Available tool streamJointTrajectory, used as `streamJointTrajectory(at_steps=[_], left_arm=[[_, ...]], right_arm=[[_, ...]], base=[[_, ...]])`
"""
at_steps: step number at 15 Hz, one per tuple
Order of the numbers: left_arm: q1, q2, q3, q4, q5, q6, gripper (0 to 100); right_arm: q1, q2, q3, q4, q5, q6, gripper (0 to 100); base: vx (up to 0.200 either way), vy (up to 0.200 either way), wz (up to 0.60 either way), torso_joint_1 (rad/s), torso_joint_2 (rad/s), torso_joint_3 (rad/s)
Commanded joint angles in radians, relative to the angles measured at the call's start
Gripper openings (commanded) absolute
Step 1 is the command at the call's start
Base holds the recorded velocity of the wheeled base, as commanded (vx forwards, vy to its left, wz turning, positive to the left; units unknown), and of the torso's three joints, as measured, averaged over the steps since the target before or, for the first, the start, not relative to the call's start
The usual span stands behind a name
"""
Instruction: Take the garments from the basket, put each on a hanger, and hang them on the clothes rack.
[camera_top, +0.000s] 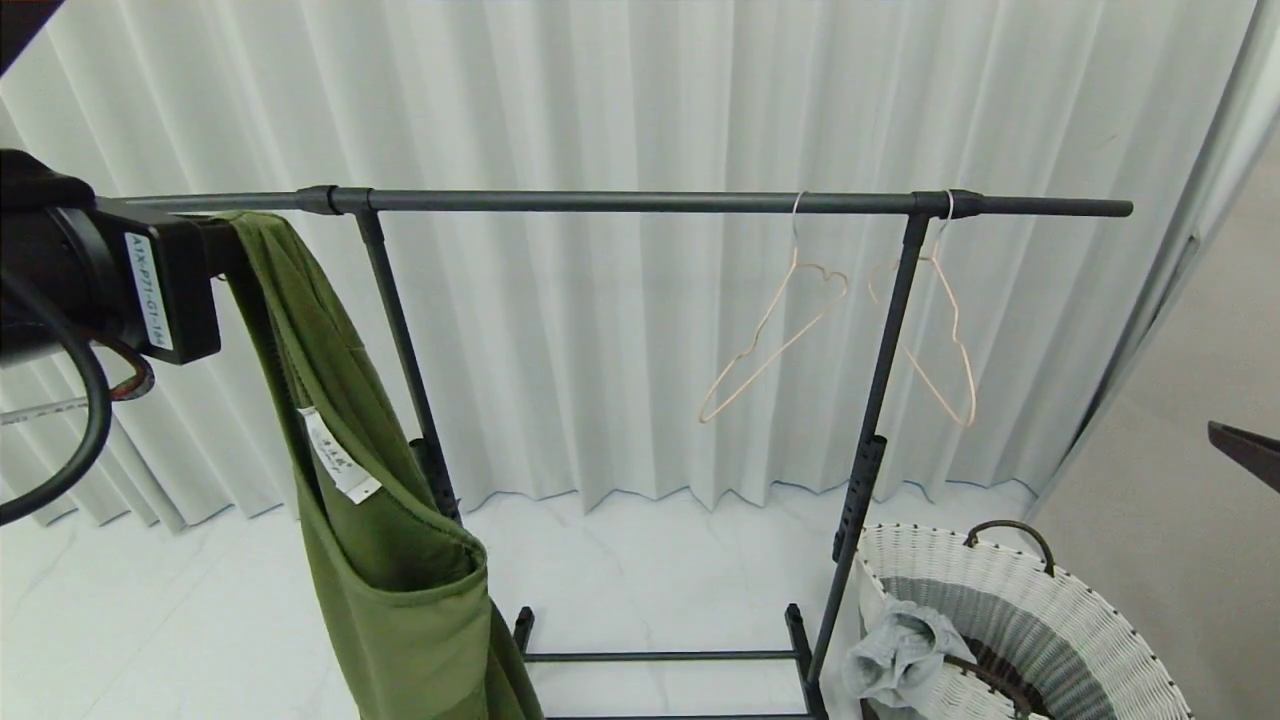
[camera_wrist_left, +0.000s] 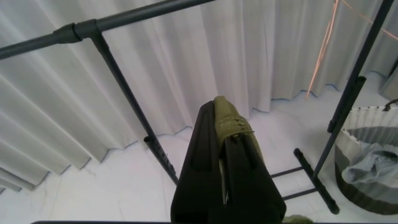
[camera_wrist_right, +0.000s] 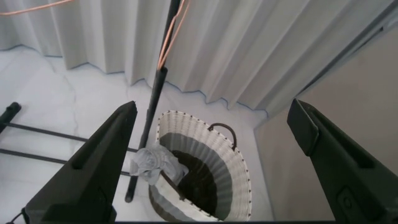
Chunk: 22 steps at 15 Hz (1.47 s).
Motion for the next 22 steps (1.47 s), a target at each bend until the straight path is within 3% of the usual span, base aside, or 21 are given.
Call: streamJointTrajectory(at_steps=[1,3,8,14,16,22], left_arm=[[0.0,0.003,0.0,0.001,0.0,0.0,0],[0.0,0.003,0.0,-0.001,-0.001,-0.003,0],[-0.002,0.007,0.002,0.001,-0.003,-0.004,0],[-0.002,0.011,0.002,0.001,-0.004,-0.007,0],[-0.002,0.003,0.034,-0.001,-0.004,-0.007,0],[0.0,-0.032,0.129,-0.053,-0.003,-0.001,0]], right_arm=[[0.001,0.005,0.001,0.0,0.0,0.0,100],[0.001,0.002,-0.003,0.0,0.0,0.0,100],[0.003,0.005,-0.01,0.0,0.003,0.0,100],[0.001,0.007,-0.009,0.0,0.074,0.001,100],[0.001,0.038,-0.009,0.002,0.071,0.006,100],[0.004,0.269,-0.107,0.012,0.055,0.057,100]], base=[[0.0,0.0,0.0,0.066,-0.14,-0.076],[0.0,0.0,0.0,0.021,-0.04,-0.025],[0.2,0.0,0.0,0.007,-0.01,-0.001],[0.2,0.0,0.0,0.006,0.0,0.002],[0.2,0.0,0.0,0.007,0.0,-0.002],[0.0,0.0,0.0,0.0,0.0,0.0]])
